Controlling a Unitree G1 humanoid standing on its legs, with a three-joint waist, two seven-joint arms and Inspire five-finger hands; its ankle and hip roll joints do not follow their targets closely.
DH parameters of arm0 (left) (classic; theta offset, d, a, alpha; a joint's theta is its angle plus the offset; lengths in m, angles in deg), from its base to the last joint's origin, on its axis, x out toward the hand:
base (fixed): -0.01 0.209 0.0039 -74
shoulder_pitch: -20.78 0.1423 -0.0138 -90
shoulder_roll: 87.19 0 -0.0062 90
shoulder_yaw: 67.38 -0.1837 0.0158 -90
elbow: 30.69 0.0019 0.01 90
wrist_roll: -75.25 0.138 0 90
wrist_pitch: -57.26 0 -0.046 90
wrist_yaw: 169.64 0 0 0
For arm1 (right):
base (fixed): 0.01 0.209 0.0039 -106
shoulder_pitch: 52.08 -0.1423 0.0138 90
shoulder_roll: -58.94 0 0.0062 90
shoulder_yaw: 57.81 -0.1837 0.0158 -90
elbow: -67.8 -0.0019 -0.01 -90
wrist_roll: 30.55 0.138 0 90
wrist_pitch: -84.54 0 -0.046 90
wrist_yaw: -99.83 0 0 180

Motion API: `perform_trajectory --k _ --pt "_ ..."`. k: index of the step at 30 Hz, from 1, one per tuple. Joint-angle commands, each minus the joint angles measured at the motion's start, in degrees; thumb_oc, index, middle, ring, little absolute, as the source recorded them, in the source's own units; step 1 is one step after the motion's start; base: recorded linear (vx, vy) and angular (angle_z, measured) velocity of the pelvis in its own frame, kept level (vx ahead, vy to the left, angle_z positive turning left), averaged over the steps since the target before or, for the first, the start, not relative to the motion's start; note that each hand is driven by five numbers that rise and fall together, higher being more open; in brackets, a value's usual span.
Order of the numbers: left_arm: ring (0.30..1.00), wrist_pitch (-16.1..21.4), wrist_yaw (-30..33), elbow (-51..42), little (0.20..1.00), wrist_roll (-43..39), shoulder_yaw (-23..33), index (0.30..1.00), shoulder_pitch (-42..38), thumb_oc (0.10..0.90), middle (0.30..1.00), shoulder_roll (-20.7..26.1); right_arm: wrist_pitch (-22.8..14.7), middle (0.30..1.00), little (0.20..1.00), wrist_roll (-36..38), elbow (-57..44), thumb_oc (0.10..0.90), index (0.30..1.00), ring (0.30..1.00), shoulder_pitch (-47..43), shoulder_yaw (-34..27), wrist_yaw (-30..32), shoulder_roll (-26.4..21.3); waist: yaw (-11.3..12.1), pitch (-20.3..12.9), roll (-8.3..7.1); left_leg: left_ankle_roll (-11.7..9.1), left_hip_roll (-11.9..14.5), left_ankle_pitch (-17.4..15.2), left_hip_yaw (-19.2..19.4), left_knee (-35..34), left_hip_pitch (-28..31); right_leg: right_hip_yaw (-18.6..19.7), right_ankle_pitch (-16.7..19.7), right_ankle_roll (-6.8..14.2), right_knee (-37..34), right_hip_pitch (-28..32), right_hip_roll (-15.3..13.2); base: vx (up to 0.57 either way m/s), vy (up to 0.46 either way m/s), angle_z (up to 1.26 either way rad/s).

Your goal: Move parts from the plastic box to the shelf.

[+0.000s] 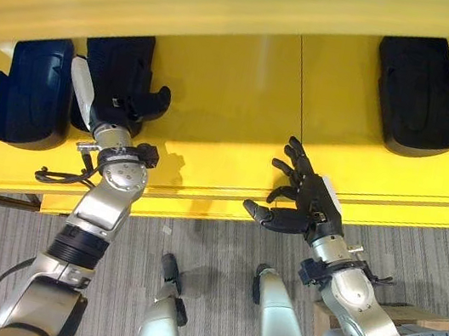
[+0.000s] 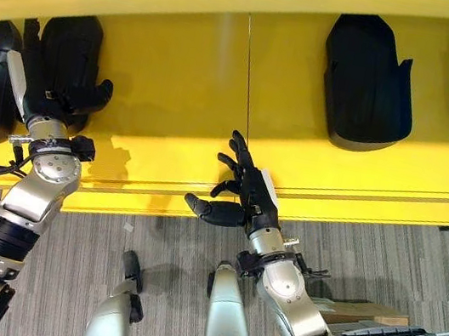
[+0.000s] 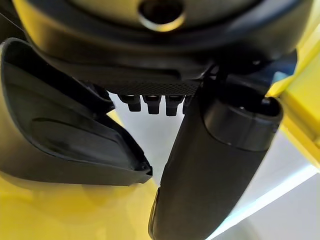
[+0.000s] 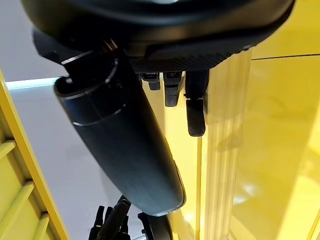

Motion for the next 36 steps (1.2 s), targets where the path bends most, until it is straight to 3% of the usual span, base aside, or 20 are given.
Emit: perform_trajectory --k 1,11,12,17,26,32,36 --pt "1.0 5.97 2.3 -4.65 1.0 6.26 4.49 1.0 -6.59 0.9 1.0 4.27 2.62 1.0 1.0 -0.06 6.39 0.9 1.0 1.0 0.91 0.79 1.9 3.82 1.04 0.34 -2.82 -3.31 0.09 -5.94 2.09 3.96 1.88 -4.97 1.17 -0.33 -8.39 5.81 -1.1 0.0 0.0 0.0" --pt "1.0 8.16 1.48 -7.51 1.0 6.29 6.6 1.0 2.35 0.9 1.0 2.85 -0.42 1.0 1.0 -1.32 7.0 0.9 1.0 1.0 1.77 -1.2 1.64 4.39 2.49 -0.33 -2.38 -3.14 -0.48 -5.89 1.17 2.81 3.19 -5.59 1.87 -0.13 -10.81 7.92 -1.45 0.01 0.037 0.01" --pt "1.0 10.39 0.61 -8.22 1.0 5.06 7.22 1.0 7.96 0.9 1.0 0.91 -2.63 1.0 1.0 -2.45 7.57 0.9 1.0 1.0 2.25 -2.29 0.93 4.39 3.35 -1.48 -2.2 -3.11 -0.91 -5.67 0.67 1.47 4.78 -6.05 2.66 0.26 -13.38 10.11 -1.93 0.05 0.163 0.11" --pt "1.0 14.22 -4.21 -9.94 1.0 6.72 6.28 1.0 13.21 0.9 1.0 -1.86 -3.67 1.0 1.0 -0.38 8.69 0.9 1.0 1.0 3.12 -4.01 0.94 4.65 4.1 -3.36 -2.08 -3.11 -1.29 -5.31 0.22 -0.6 7.28 -6.46 4.2 0.98 -17.84 13.62 -2.33 0.07 0.103 0.15" --pt "1.0 21.29 -14.19 -13.98 1.0 7.19 6.91 1.0 26.46 0.9 1.0 -4.04 -1.29 1.0 1.0 -1.07 11.45 0.9 1.0 1.0 8.6 -6.73 -5.26 5.01 5.25 -10.31 -1.27 -3.44 -2.65 -4.29 1.25 -6.83 14.11 -6.37 10.95 4.01 -31.9 22.9 -4.52 0.15 0.147 0.07" --pt "1.0 21.84 -16.24 -13.77 1.0 3.12 10.19 1.0 31.32 0.9 1.0 -2.92 -3.65 1.0 1.0 -3.02 13.31 0.9 1.0 1.0 12.09 -8.07 -6.88 5.99 6.3 -14.08 -1.6 -3.28 -3.22 -5.0 3.82 -9.39 17.43 -8.68 13.14 6.23 -37.0 28.27 -6.49 0.14 0.153 0.02" --pt "1.0 21.52 -18.55 -12.43 1.0 1.88 11.57 1.0 31.91 0.9 1.0 -2.75 -2.58 1.0 1.0 -3.33 13.11 0.9 1.0 1.0 12.38 -8.25 -6.72 6.45 6.96 -15.83 -2.44 -2.43 -4.7 -6.07 4.92 -9.33 18.67 -9.71 14.55 7.74 -38.85 30.62 -7.76 0.09 0.136 0.02"
